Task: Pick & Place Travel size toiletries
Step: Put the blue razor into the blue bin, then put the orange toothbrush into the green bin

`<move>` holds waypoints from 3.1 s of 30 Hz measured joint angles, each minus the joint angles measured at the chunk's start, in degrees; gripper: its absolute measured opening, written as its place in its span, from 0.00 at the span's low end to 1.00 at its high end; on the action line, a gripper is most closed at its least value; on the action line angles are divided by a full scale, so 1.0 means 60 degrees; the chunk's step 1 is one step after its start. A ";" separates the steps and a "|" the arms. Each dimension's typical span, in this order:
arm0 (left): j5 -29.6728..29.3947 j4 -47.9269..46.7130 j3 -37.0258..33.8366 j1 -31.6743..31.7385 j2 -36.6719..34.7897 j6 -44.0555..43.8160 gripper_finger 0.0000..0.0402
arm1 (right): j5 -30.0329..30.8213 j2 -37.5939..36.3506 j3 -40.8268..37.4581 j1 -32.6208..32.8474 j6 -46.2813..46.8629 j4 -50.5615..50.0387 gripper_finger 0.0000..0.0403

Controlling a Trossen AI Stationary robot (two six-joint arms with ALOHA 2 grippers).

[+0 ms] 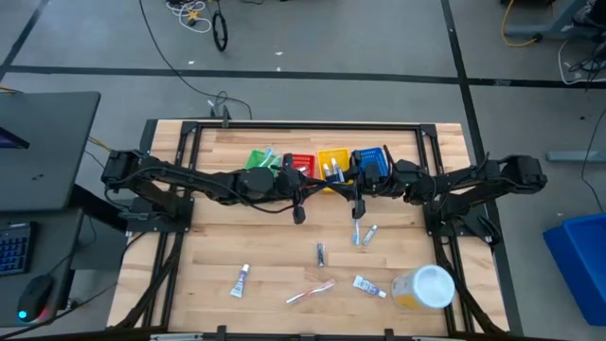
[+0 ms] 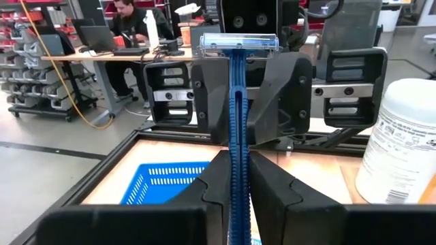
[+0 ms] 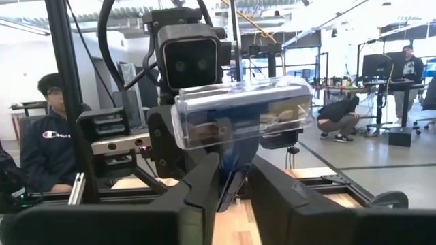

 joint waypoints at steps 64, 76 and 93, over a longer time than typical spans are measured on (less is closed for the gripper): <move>-0.0644 -0.2927 0.0007 0.0000 -0.0004 -0.1105 0.23 | 0.3242 -0.0446 0.1361 -0.3468 0.4778 -1.4311 0.14; -0.0644 -0.2938 0.0007 0.0000 -0.0002 -0.1102 0.23 | 0.3101 0.0007 0.1198 -0.3796 0.3818 -1.4032 0.29; -0.0491 -0.3471 0.0007 -0.0011 -0.0004 -0.1959 0.23 | 0.1526 -0.0776 0.1877 -0.2701 0.1662 -1.3279 0.42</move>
